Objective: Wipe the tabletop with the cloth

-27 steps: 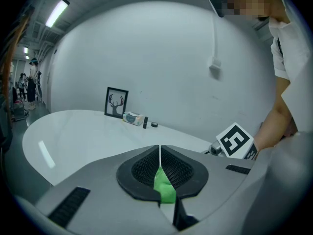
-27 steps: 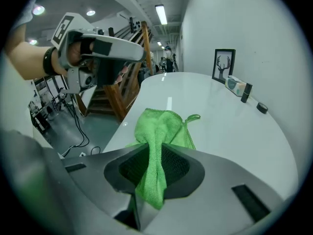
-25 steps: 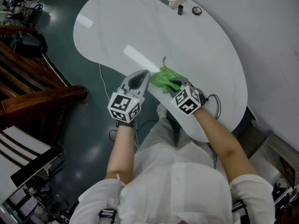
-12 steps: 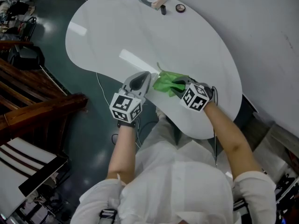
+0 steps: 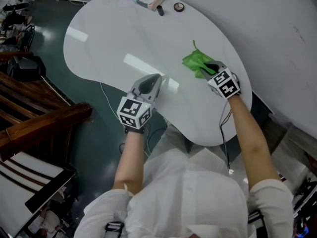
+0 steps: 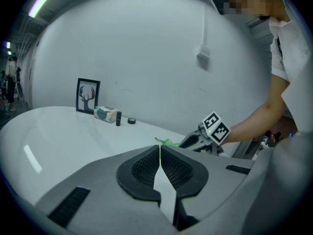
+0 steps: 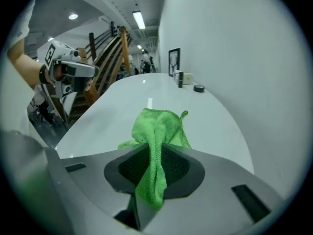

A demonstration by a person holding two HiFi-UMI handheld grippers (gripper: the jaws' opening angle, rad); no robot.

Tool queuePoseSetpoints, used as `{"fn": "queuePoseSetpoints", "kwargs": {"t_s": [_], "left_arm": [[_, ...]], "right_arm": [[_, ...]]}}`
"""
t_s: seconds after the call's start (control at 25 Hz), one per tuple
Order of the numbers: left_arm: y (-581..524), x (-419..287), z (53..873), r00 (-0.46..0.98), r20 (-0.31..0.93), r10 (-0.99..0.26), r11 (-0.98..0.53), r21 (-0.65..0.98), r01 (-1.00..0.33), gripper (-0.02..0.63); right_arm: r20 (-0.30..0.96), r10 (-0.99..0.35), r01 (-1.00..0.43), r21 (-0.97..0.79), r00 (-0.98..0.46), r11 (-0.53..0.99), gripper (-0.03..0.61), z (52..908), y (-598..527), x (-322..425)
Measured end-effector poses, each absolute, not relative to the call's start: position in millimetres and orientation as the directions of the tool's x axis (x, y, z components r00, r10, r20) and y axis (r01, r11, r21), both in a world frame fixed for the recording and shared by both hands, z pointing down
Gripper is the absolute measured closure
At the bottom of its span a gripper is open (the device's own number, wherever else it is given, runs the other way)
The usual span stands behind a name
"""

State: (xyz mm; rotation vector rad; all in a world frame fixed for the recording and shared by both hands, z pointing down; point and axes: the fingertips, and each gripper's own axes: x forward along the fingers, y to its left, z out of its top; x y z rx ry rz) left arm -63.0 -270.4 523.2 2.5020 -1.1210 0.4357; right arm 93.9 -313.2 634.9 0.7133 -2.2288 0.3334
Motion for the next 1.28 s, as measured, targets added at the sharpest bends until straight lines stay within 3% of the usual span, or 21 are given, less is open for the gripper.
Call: {"fn": "queuePoseSetpoints", "kwargs": {"t_s": [0.32, 0.64, 0.96, 1.28], "left_arm": [[-266.4, -42.0, 522.1, 0.659, 0.419, -0.624, -0.645, 0.199, -0.738, 0.594], [-253.3, -33.7, 523.4, 0.676, 0.423, -0.603, -0.666, 0.201, -0.719, 0.594], [-232.1, -29.7, 525.1, 0.705, 0.432, -0.562, -0.7, 0.206, -0.684, 0.594], [-206.3, -42.2, 529.8, 0.732, 0.444, -0.517, -0.733, 0.212, -0.646, 0.594]], "right_arm": [[0.746, -0.54, -0.789, 0.034, -0.389, 0.614, 0.509, 635.1, -345.7, 182.1], [0.758, -0.599, -0.887, 0.06, -0.258, 0.459, 0.509, 637.4, -329.2, 235.9], [0.747, -0.615, -0.914, 0.024, -0.253, 0.404, 0.509, 639.0, -285.0, 222.8], [0.746, -0.586, -0.878, 0.005, -0.316, 0.479, 0.509, 641.6, -238.0, 159.9]]}}
